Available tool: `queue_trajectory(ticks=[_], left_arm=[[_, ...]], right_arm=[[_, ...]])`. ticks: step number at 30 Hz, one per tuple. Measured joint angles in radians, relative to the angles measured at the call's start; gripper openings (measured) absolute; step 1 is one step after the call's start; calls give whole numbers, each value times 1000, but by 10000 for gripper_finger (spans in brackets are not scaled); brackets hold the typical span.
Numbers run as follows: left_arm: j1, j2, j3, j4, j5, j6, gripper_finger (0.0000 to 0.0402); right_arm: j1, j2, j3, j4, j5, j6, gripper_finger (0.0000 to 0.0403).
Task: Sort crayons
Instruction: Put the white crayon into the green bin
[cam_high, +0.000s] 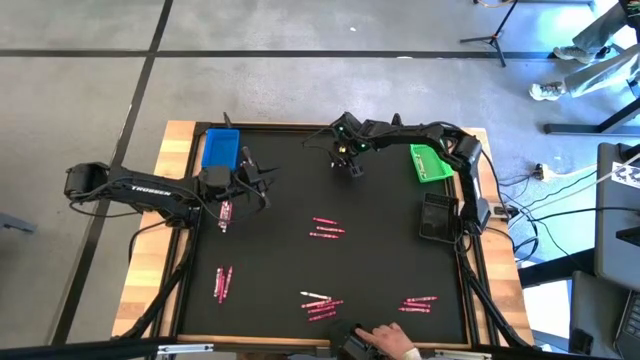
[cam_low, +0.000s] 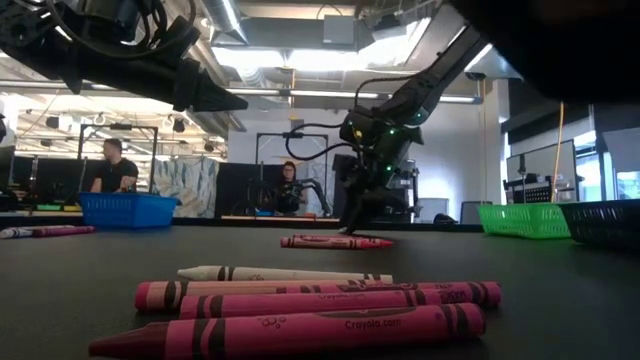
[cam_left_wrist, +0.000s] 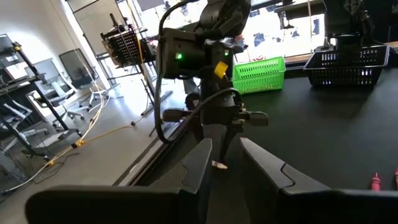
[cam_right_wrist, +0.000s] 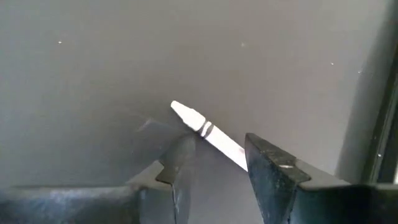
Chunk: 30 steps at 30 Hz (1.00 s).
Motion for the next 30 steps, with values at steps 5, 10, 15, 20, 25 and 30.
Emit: queue_trajectory(ticks=[5, 10, 15, 20, 25, 30], left_arm=[[0, 0, 0, 5, 7, 0, 71], [0, 0, 0, 5, 24, 0, 71], [0, 0, 0, 5, 24, 0, 71], [0, 0, 0, 5, 24, 0, 71], [0, 0, 0, 5, 24, 0, 71], [0, 0, 0, 5, 23, 0, 71]], right_arm=[[-8, 9, 12, -10, -1, 58, 125], [-22, 16, 13, -11, -38, 137, 67], [-28, 16, 14, -10, -29, 233, 14], [-27, 16, 15, -22, -23, 265, 15], [-27, 16, 15, -27, -19, 344, 26], [-27, -25, 10, -101, 6, 380, 7]])
